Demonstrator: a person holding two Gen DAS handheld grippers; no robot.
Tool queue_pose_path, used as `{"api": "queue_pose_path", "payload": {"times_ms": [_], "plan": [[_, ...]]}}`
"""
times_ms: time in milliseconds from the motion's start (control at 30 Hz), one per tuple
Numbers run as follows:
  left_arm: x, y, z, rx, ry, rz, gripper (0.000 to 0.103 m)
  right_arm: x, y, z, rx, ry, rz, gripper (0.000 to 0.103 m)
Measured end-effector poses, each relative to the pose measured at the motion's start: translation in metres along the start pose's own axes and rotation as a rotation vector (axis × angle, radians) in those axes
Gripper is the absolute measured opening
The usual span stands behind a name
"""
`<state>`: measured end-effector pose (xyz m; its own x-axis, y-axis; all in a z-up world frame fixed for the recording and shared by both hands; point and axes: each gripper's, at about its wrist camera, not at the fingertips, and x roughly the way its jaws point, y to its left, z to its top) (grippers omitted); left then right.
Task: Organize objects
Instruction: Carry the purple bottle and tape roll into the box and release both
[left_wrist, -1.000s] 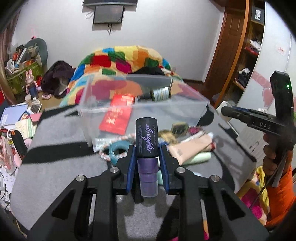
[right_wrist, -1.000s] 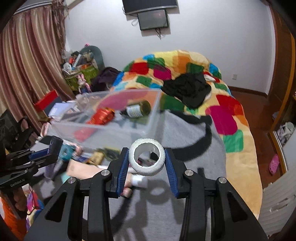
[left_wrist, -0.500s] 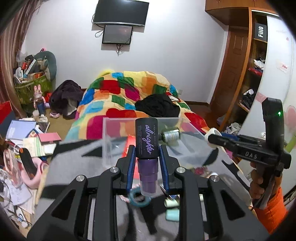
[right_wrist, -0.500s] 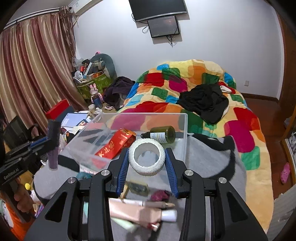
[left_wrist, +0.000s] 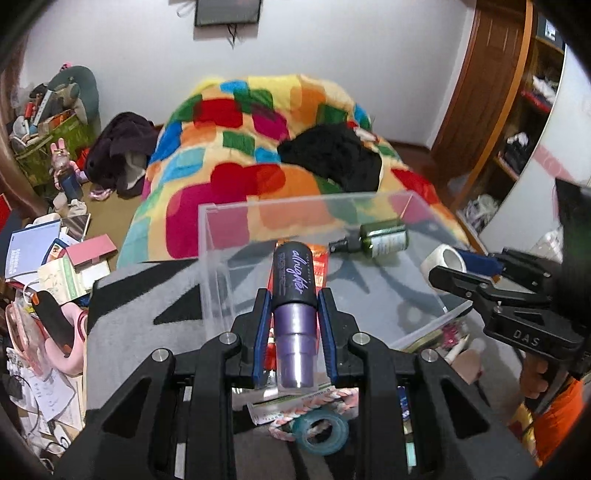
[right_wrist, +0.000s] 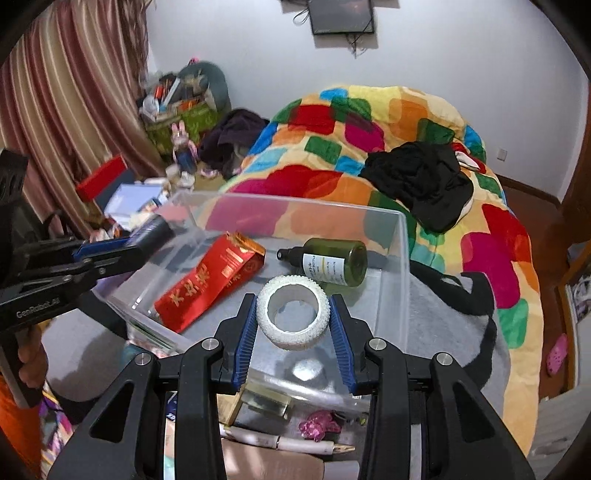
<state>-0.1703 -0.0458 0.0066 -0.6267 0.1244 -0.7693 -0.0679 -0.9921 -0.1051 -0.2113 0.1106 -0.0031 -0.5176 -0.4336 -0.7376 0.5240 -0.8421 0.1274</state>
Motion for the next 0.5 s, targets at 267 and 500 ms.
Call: {"api": "queue_pose_path", "payload": {"times_ms": [267, 500], "plan": [[0.014, -0.015, -0.006, 0.046, 0.049, -0.029, 0.025, 0.020, 0.004, 0.003, -0.025, 0.073, 0.020, 0.035], [-0.002, -0.026, -0.008, 0.065, 0.015, -0.077, 0.025, 0.013, 0.007, 0.000, -0.021, 0.069, 0.048, 0.036]]}}
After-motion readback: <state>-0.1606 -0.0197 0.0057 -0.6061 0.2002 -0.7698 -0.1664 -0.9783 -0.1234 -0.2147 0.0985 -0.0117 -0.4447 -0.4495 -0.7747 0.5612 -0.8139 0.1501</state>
